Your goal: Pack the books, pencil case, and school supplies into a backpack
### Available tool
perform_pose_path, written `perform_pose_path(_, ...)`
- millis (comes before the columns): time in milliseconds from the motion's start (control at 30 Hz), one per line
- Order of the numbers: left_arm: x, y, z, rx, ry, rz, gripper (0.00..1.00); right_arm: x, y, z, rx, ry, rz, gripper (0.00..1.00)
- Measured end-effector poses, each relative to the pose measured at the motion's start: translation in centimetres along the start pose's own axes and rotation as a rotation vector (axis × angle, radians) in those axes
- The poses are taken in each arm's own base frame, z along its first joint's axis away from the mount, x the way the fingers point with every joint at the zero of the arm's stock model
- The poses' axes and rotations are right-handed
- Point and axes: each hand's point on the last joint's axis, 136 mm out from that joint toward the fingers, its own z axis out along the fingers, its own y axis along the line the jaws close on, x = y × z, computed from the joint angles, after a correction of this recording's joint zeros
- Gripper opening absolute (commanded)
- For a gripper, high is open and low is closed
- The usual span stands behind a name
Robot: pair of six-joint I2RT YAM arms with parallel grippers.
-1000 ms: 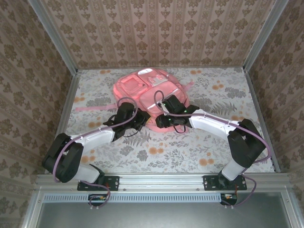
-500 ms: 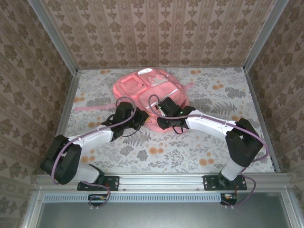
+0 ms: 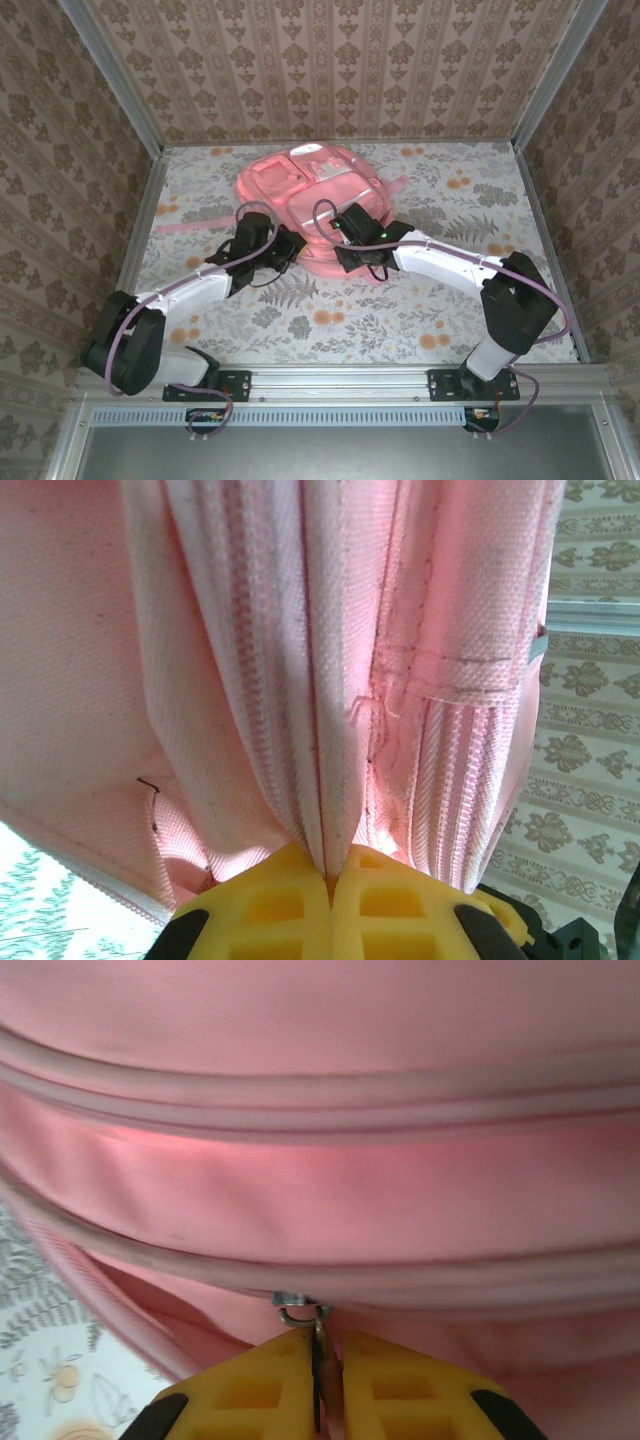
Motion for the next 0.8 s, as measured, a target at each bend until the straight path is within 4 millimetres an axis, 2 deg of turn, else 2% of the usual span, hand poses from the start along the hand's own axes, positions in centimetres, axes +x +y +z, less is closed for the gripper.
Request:
perform_pose_path(167, -1.2, 1.0, -0.6, -0.029, -0.013, 0.001, 0.02, -0.1, -3.2, -0.1, 0.079, 0.005, 0.054, 0.08)
perform_pose_path(267, -1.7, 1.3, -0.9, -0.034, -0.013, 0.005, 0.05, -0.3, -3.6, -0.3, 0.074, 0.0, 0.084, 0.03)
perform_pose_path(400, -3.1, 2.0, -1.6, -0.05, -0.038, -0.001, 0.09, -0.8, -1.9, -0.5, -0.011, -0.01, 0.087, 0.0)
perform_pose_path(533, -4.4, 2.8, -2.6, -0.077, -0.074, 0.008, 0.22, -1.0, 0.0, -0.7, -0.101, -0.01, 0.096, 0.0)
perform_pose_path(700, -6.9, 3.5, -5.0, -0.106, -0.165, 0.013, 0.51, -0.9, 2.2, -1.0, -0.208, 0.005, 0.135, 0.0)
perform_pose_path(800, -7.2, 3.6, -6.6, -0.124, -0.203, 0.018, 0.62, -1.1, 4.2, -0.9, -0.285, 0.015, 0.16, 0.0)
